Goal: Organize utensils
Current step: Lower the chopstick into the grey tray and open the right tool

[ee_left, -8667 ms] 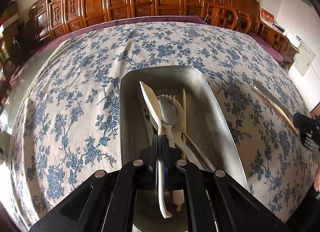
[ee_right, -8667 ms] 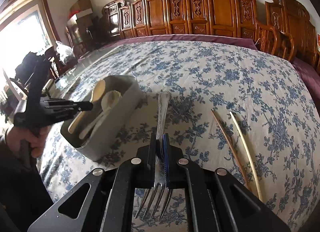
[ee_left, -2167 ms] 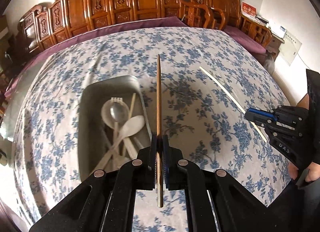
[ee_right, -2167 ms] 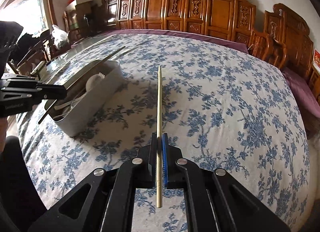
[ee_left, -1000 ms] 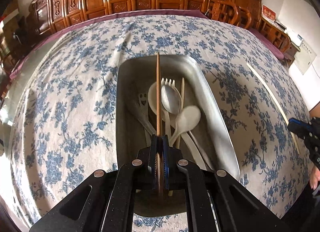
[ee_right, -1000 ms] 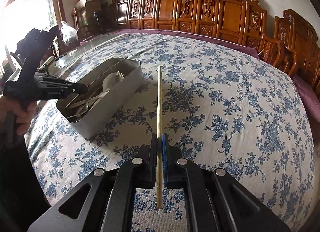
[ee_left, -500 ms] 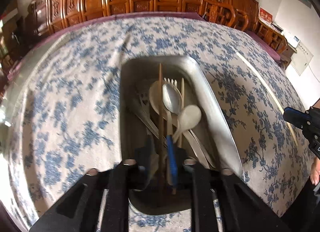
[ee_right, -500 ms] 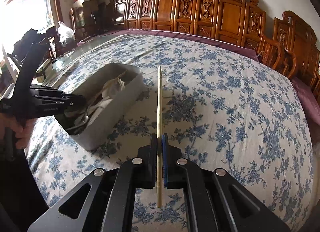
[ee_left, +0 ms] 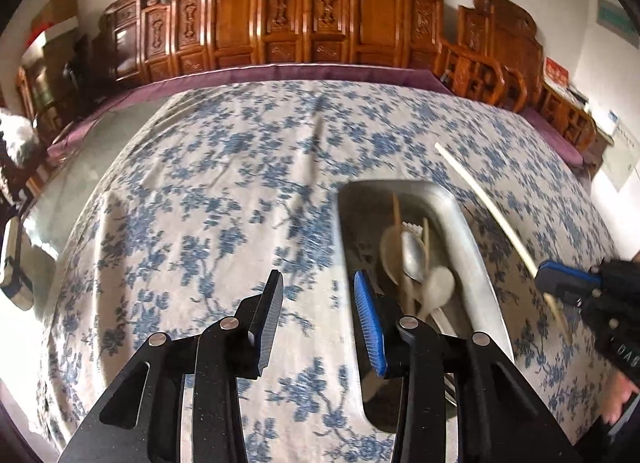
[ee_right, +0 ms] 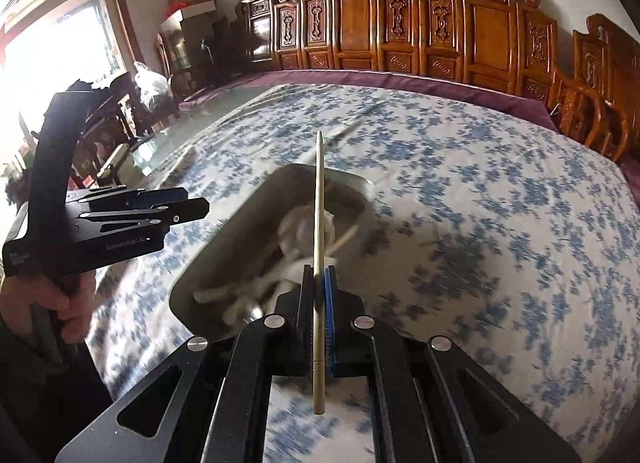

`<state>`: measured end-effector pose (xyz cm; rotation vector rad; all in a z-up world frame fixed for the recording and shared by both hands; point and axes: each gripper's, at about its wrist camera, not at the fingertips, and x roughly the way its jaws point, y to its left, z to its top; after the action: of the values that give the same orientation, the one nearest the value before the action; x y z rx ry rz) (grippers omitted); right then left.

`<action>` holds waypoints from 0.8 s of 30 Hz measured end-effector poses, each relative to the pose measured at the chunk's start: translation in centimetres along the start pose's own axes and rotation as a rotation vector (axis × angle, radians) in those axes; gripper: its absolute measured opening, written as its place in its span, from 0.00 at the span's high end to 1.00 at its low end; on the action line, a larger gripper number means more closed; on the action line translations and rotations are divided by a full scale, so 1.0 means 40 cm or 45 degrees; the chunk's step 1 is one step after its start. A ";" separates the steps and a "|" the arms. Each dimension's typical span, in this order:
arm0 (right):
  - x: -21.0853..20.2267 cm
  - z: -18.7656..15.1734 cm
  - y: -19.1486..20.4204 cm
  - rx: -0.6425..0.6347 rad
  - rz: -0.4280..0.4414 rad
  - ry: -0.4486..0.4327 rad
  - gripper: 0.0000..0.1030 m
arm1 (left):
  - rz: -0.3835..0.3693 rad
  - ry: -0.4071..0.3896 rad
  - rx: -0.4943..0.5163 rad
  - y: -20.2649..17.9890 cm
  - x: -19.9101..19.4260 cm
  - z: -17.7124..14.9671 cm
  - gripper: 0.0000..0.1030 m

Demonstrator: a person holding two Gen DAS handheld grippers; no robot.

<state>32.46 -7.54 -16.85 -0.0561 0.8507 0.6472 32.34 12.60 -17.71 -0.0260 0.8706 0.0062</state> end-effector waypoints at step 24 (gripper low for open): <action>0.195 -0.024 0.075 0.170 0.024 0.123 0.94 | 0.031 0.018 -0.080 0.079 0.020 0.010 0.65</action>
<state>33.90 -1.43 -22.47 0.0417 0.9865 0.6074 33.11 15.75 -18.15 -0.0746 0.8846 0.0562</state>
